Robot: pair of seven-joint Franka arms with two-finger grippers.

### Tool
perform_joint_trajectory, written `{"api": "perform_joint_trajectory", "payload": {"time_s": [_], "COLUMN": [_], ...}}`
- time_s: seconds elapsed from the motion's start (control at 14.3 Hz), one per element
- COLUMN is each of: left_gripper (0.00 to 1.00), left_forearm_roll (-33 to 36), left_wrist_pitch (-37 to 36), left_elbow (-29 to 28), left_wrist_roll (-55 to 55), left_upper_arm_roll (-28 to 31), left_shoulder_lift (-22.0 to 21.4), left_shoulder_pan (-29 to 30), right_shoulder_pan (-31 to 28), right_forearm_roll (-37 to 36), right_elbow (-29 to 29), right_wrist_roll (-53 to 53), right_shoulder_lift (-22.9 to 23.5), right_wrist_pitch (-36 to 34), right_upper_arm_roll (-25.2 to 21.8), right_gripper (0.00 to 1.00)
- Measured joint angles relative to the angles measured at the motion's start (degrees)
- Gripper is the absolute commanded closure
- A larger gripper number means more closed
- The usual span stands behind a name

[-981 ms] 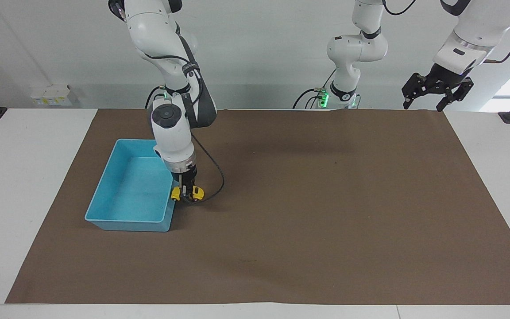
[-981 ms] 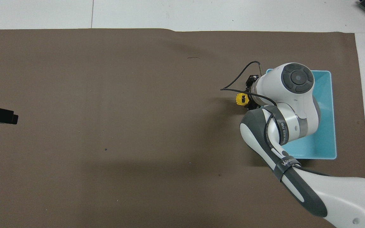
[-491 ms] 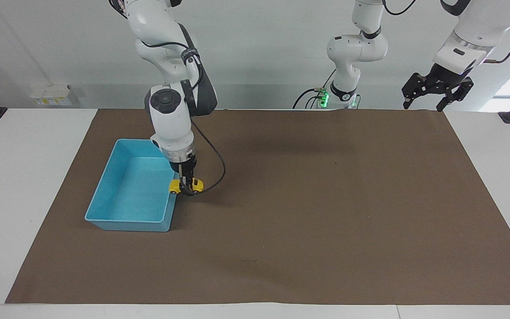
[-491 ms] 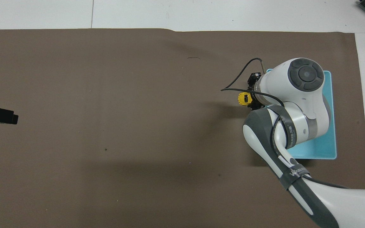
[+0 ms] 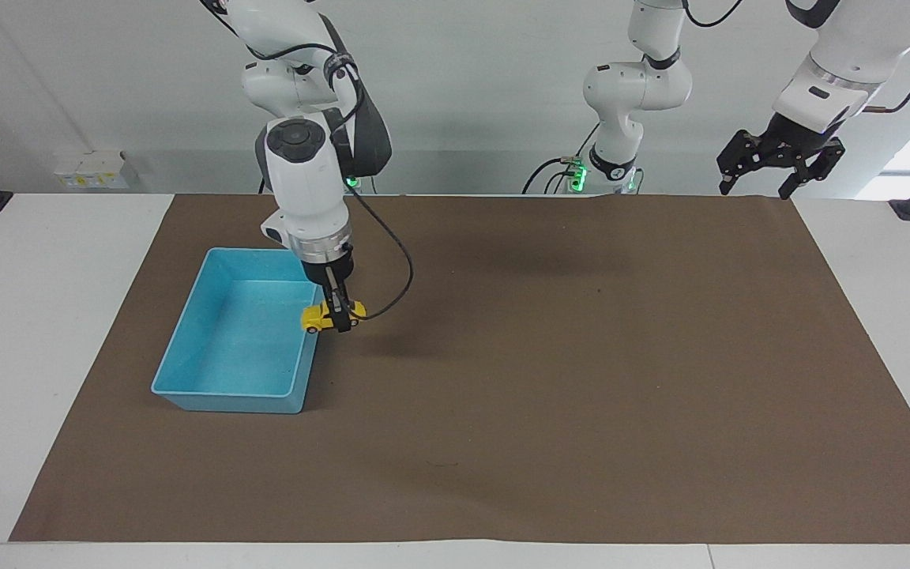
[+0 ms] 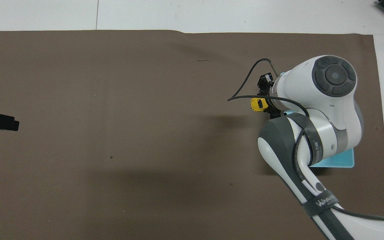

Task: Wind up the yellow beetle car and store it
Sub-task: 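Close the right gripper on the yellow car and lift it, then carry the car into the blue box and lower it with the right gripper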

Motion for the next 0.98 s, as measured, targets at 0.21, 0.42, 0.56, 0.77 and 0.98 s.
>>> {"api": "perform_joint_trajectory", "payload": {"time_s": [0.21, 0.42, 0.56, 0.77, 0.98], "left_gripper": [0.0, 0.0, 0.0, 0.0, 0.0], "left_forearm_roll": [0.0, 0.0, 0.0, 0.0, 0.0], "left_wrist_pitch": [0.0, 0.0, 0.0, -0.01, -0.01], "left_elbow": [0.0, 0.0, 0.0, 0.0, 0.0], "left_wrist_roll": [0.0, 0.0, 0.0, 0.0, 0.0], "left_upper_arm_roll": [0.0, 0.0, 0.0, 0.0, 0.0], "left_shoulder_lift": [0.0, 0.0, 0.0, 0.0, 0.0], "left_shoulder_pan": [0.0, 0.0, 0.0, 0.0, 0.0], "right_shoulder_pan": [-0.16, -1.01, -2.68, -5.74, -9.34], "right_forearm_roll": [0.01, 0.1, 0.14, 0.17, 0.2], "right_elbow": [0.03, 0.03, 0.02, 0.0, -0.1], "right_wrist_roll": [-7.44, -16.98, -23.37, -34.44, -47.03], "right_shoulder_lift": [-1.62, -2.41, -2.42, -2.42, -2.42], "right_wrist_pitch": [-2.3, -4.82, -6.4, -8.54, -9.7], "right_upper_arm_roll": [0.06, -0.36, -0.44, -0.54, -0.68], "right_gripper": [1.0, 1.0, 1.0, 1.0, 1.0]}}
